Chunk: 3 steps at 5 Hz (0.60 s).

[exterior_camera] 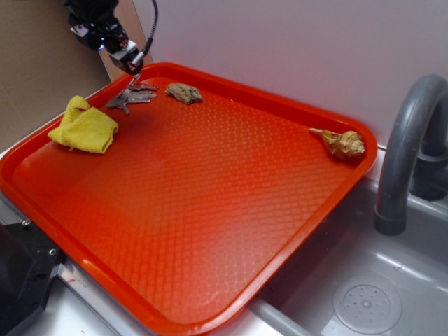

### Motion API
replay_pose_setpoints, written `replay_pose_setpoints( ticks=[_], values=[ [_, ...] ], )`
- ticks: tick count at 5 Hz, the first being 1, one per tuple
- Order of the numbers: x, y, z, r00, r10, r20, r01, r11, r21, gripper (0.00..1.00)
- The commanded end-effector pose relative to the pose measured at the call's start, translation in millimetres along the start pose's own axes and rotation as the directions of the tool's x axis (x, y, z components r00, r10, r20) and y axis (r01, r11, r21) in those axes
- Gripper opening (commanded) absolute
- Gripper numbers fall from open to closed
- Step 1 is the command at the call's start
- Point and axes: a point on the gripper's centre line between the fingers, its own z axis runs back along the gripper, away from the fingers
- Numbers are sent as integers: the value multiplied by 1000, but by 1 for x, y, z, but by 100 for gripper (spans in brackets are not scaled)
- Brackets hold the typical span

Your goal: Grab the silver keys.

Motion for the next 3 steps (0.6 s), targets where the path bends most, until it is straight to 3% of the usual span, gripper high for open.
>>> replay_pose_setpoints(
  ticks=[1,3],
  values=[
    [13,9,-22,998,-10,-59,17,992,121,100],
    [15,8,-30,997,-18,-70,27,990,138,100]
  ],
)
